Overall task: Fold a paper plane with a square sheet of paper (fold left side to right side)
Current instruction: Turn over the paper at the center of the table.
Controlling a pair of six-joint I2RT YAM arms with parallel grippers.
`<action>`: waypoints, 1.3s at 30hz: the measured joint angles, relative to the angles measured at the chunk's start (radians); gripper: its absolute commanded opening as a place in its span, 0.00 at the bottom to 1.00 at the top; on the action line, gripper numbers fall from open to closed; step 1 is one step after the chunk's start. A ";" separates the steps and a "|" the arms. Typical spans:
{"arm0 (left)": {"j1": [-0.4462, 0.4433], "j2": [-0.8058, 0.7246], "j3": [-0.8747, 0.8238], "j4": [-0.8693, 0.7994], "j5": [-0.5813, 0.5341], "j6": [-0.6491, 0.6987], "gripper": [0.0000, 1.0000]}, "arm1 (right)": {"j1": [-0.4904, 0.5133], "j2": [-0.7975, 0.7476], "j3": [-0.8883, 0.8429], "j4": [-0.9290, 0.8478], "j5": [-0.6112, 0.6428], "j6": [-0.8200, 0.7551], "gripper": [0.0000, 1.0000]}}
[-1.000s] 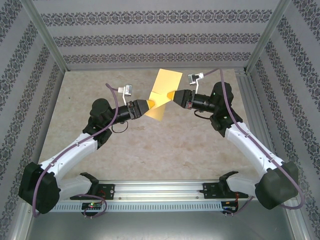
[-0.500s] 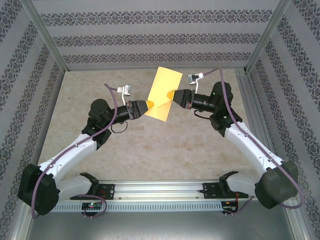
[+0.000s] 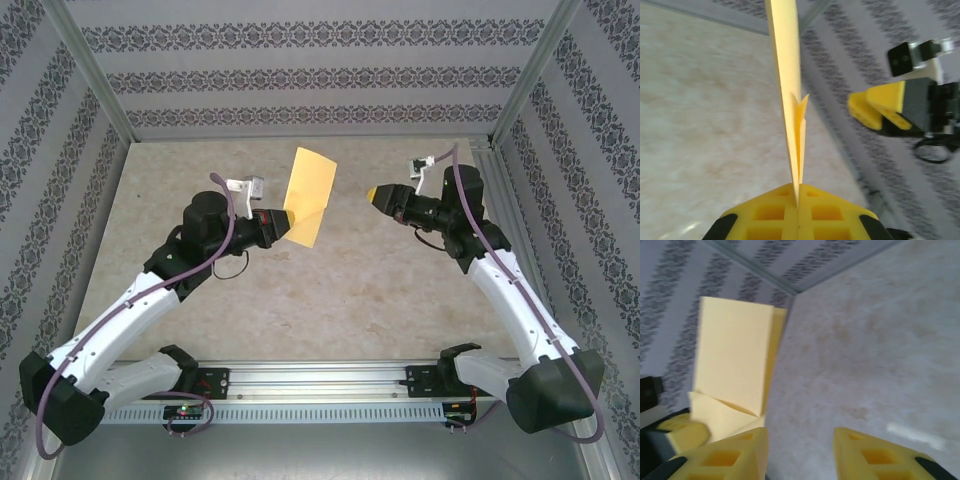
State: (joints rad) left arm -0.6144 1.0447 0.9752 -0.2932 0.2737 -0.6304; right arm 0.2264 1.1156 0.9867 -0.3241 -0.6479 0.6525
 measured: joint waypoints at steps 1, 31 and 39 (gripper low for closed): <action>-0.026 0.009 0.024 -0.058 -0.059 0.029 0.00 | 0.000 -0.001 0.002 -0.043 0.036 -0.025 0.40; -0.495 1.216 0.892 -1.095 -0.804 -0.061 0.32 | -0.326 -0.122 -0.159 -0.438 0.385 -0.134 0.42; -0.485 1.129 0.867 -0.940 -0.602 -0.011 0.54 | -0.340 -0.095 -0.187 -0.408 0.305 -0.148 0.42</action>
State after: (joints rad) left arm -1.0992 2.1738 1.8423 -1.2335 -0.3286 -0.6411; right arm -0.1139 1.0203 0.7994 -0.7319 -0.3431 0.5045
